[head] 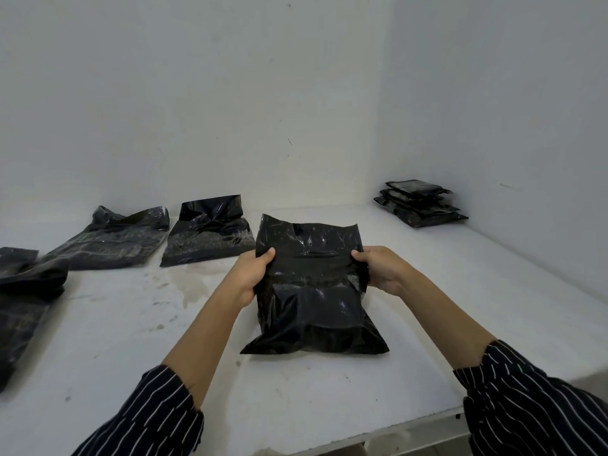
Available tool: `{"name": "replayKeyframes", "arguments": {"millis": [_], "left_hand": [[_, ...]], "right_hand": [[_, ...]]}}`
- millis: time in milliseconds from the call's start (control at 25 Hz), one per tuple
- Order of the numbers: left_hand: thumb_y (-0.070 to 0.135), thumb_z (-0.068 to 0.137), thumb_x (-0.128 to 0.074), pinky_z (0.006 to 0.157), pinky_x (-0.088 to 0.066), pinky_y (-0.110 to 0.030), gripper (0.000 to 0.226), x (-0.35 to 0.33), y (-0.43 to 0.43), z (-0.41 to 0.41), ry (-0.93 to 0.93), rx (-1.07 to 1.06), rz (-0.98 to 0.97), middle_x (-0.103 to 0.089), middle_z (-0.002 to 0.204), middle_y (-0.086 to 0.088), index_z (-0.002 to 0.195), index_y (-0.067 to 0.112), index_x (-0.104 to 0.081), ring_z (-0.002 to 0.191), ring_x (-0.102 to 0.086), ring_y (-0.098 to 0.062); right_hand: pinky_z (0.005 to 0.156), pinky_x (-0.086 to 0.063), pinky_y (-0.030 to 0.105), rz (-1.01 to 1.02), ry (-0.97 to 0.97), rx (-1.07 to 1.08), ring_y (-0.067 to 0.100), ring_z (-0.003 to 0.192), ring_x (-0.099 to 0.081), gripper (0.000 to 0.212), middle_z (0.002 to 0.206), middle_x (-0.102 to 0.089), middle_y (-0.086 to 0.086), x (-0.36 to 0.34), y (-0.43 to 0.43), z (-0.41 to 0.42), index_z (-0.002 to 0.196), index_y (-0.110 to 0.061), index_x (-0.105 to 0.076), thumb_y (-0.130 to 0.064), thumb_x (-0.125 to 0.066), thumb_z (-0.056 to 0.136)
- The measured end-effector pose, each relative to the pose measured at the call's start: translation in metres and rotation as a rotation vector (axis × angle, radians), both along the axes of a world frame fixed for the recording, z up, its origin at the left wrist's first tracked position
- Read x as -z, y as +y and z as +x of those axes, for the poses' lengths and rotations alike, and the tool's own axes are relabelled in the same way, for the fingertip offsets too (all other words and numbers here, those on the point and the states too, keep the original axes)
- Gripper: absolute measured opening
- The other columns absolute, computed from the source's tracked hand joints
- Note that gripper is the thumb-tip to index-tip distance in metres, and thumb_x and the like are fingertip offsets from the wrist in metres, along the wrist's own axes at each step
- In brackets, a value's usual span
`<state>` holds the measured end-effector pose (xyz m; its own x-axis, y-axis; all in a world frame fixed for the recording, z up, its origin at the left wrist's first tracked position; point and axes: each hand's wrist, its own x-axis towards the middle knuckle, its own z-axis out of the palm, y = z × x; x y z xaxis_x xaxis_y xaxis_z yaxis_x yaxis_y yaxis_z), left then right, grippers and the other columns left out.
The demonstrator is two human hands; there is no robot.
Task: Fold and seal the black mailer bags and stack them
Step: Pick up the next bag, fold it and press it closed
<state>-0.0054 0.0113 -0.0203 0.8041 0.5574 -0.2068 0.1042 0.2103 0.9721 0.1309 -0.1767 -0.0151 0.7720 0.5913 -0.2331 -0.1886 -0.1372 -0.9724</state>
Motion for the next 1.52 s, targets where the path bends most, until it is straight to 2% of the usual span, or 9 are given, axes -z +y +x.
{"name": "replayKeyframes", "arguments": {"millis": [160, 360, 560, 680, 800, 960, 1120, 1320, 1520], "left_hand": [[0.030, 0.099, -0.045, 0.079, -0.050, -0.033, 0.029, 0.011, 0.004, 0.008, 0.051, -0.036, -0.019, -0.068, 0.099, -0.007, 0.107, 0.008, -0.063, 0.090, -0.064, -0.023], [0.018, 0.085, -0.068, 0.070, -0.054, -0.029, 0.023, 0.019, 0.004, 0.007, 0.041, 0.057, 0.041, -0.071, 0.096, -0.009, 0.105, 0.007, -0.066, 0.084, -0.068, -0.021], [0.017, 0.095, -0.053, 0.075, -0.053, -0.031, 0.019, 0.027, 0.015, 0.014, -0.046, -0.063, 0.009, -0.070, 0.097, -0.010, 0.103, 0.006, -0.067, 0.088, -0.067, -0.023], [0.017, 0.091, -0.060, 0.082, -0.054, -0.034, 0.014, 0.026, 0.020, 0.017, -0.073, -0.071, 0.035, -0.071, 0.097, -0.010, 0.098, 0.009, -0.068, 0.091, -0.067, -0.024], [0.016, 0.090, -0.061, 0.071, -0.054, -0.029, 0.012, 0.025, 0.022, 0.022, -0.028, -0.075, 0.090, -0.069, 0.089, -0.009, 0.096, 0.006, -0.067, 0.079, -0.066, -0.021], [0.010, 0.096, -0.051, 0.068, -0.051, -0.028, 0.018, 0.029, 0.027, 0.030, 0.053, -0.107, 0.185, -0.067, 0.096, -0.015, 0.103, 0.002, -0.065, 0.081, -0.063, -0.023], [0.002, 0.094, -0.051, 0.064, -0.050, -0.026, 0.011, 0.030, 0.033, 0.028, 0.053, -0.029, 0.180, -0.065, 0.086, -0.011, 0.102, 0.006, -0.057, 0.075, -0.062, -0.020], [0.002, 0.089, -0.059, 0.068, -0.052, -0.028, 0.011, 0.030, 0.036, 0.025, -0.024, 0.011, 0.164, -0.067, 0.093, -0.012, 0.096, 0.008, -0.056, 0.078, -0.064, -0.021], [0.009, 0.077, -0.074, 0.071, -0.053, -0.025, 0.034, 0.028, 0.030, 0.031, -0.005, 0.043, 0.229, -0.065, 0.099, -0.007, 0.107, 0.007, -0.058, 0.088, -0.064, -0.018]], "right_hand": [[0.070, -0.053, 0.031, -0.059, 0.007, 0.047, 0.023, 0.086, -0.065, 0.028, 0.106, -0.067, 0.015, 0.010, 0.005, 0.009, 0.115, 0.005, -0.059, -0.013, -0.044, 0.100], [0.089, -0.052, 0.036, -0.050, 0.008, -0.009, 0.027, 0.100, -0.066, 0.026, 0.110, -0.069, 0.015, 0.020, 0.004, 0.019, 0.109, 0.001, -0.065, -0.003, -0.067, 0.083], [0.069, -0.050, 0.025, -0.044, -0.082, 0.059, 0.022, 0.078, -0.064, 0.017, 0.100, -0.067, 0.017, 0.024, 0.001, 0.023, 0.100, -0.007, -0.062, 0.003, -0.057, 0.088], [0.063, -0.054, 0.022, 0.073, -0.083, 0.077, 0.023, 0.079, -0.067, 0.024, 0.098, -0.069, 0.017, 0.021, 0.003, 0.017, 0.106, -0.004, -0.060, 0.006, -0.063, 0.084], [0.071, -0.054, 0.026, 0.050, -0.154, 0.051, 0.026, 0.085, -0.067, 0.036, 0.101, -0.069, 0.017, 0.021, 0.008, 0.013, 0.109, -0.005, -0.057, 0.008, -0.069, 0.077], [0.064, -0.053, 0.024, -0.015, -0.208, 0.107, 0.026, 0.079, -0.064, 0.027, 0.096, -0.066, 0.019, 0.024, 0.014, 0.017, 0.099, -0.003, -0.057, 0.014, -0.063, 0.079], [0.052, -0.051, 0.018, 0.051, -0.124, 0.123, 0.022, 0.070, -0.061, 0.023, 0.087, -0.064, 0.017, 0.026, 0.015, 0.021, 0.094, -0.002, -0.056, 0.018, -0.052, 0.083], [0.062, -0.053, 0.022, 0.087, -0.100, 0.125, 0.024, 0.078, -0.063, 0.022, 0.091, -0.067, 0.014, 0.025, 0.015, 0.025, 0.098, -0.002, -0.058, 0.014, -0.056, 0.083], [0.067, -0.053, 0.022, 0.028, -0.393, 0.163, 0.023, 0.083, -0.060, 0.025, 0.096, -0.060, 0.014, 0.029, 0.021, 0.022, 0.094, -0.008, -0.053, 0.009, -0.064, 0.079]]}}
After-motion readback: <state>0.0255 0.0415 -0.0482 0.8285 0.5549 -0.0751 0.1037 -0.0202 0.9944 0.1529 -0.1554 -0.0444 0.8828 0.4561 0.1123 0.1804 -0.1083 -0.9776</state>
